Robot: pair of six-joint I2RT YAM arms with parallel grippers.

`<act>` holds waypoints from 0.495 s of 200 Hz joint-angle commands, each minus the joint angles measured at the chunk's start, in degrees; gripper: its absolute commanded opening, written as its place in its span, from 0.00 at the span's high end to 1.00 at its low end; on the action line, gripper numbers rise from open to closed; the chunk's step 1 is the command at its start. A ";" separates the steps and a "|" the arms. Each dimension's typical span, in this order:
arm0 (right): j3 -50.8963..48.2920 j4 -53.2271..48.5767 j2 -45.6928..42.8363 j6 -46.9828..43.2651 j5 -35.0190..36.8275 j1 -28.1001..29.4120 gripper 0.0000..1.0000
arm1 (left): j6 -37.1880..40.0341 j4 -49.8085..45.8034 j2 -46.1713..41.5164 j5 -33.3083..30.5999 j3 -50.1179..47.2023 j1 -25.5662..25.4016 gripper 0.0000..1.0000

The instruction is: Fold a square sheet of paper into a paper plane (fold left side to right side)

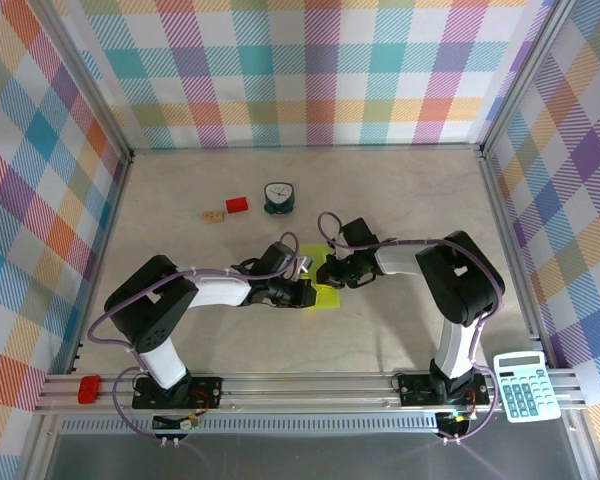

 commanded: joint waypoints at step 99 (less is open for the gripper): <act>0.41 -6.33 2.99 -1.99 4.50 0.36 1.00 | -0.29 0.12 -0.97 -1.30 -2.33 -0.59 1.00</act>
